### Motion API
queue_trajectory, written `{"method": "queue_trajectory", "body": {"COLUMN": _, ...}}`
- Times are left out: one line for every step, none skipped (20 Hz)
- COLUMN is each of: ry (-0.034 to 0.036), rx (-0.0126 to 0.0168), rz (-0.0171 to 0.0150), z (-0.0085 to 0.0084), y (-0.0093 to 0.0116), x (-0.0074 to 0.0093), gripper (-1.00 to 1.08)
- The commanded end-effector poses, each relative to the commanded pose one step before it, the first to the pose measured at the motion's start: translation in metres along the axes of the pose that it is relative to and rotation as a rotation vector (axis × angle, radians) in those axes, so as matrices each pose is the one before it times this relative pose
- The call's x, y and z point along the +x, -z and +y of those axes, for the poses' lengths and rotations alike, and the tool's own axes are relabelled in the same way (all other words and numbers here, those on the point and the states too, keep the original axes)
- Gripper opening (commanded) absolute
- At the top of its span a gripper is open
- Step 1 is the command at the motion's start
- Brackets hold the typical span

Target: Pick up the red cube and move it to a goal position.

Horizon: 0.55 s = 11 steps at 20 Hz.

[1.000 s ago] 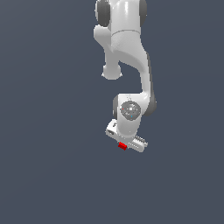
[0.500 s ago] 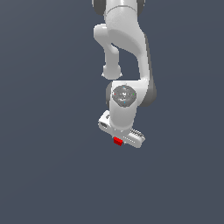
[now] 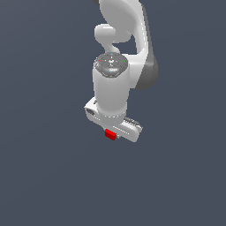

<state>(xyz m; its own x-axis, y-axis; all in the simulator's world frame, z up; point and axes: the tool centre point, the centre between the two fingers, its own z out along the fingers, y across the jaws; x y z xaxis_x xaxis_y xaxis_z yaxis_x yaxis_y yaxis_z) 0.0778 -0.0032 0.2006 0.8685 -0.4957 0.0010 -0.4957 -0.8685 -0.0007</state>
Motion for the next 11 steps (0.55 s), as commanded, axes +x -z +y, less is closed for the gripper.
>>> {"method": "queue_trajectory", "body": {"ry": 0.00068, "rx": -0.00067, "rz": -0.00110, "z": 0.00464, "y": 0.01768, "x": 0.00494, "gripper": -1.00}}
{"method": "queue_trajectory", "body": {"ry": 0.00000, "rx": 0.00000, "rz": 0.00000, "z": 0.00136, "y": 0.00543, "x": 0.00177, "gripper": -1.00}}
{"method": "queue_trajectory", "body": {"ry": 0.00000, "rx": 0.00000, "rz": 0.00000, "z": 0.00118, "y": 0.00478, "x": 0.00160, "gripper": -1.00}}
{"method": "queue_trajectory", "body": {"ry": 0.00000, "rx": 0.00000, "rz": 0.00000, "z": 0.00101, "y": 0.00416, "x": 0.00142, "gripper": -1.00}}
{"method": "queue_trajectory", "body": {"ry": 0.00000, "rx": 0.00000, "rz": 0.00000, "z": 0.00085, "y": 0.00355, "x": 0.00124, "gripper": -1.00}}
{"method": "queue_trajectory", "body": {"ry": 0.00000, "rx": 0.00000, "rz": 0.00000, "z": 0.00070, "y": 0.00297, "x": 0.00106, "gripper": -1.00}}
{"method": "queue_trajectory", "body": {"ry": 0.00000, "rx": 0.00000, "rz": 0.00000, "z": 0.00056, "y": 0.00240, "x": 0.00087, "gripper": -1.00}}
{"method": "queue_trajectory", "body": {"ry": 0.00000, "rx": 0.00000, "rz": 0.00000, "z": 0.00043, "y": 0.00185, "x": 0.00068, "gripper": -1.00}}
{"method": "queue_trajectory", "body": {"ry": 0.00041, "rx": -0.00019, "rz": 0.00017, "z": 0.00000, "y": 0.00135, "x": 0.00031, "gripper": -1.00}}
{"method": "queue_trajectory", "body": {"ry": 0.00000, "rx": 0.00000, "rz": 0.00000, "z": 0.00018, "y": 0.00078, "x": 0.00030, "gripper": -1.00}}
{"method": "queue_trajectory", "body": {"ry": 0.00000, "rx": 0.00000, "rz": 0.00000, "z": 0.00006, "y": 0.00026, "x": 0.00010, "gripper": -1.00}}
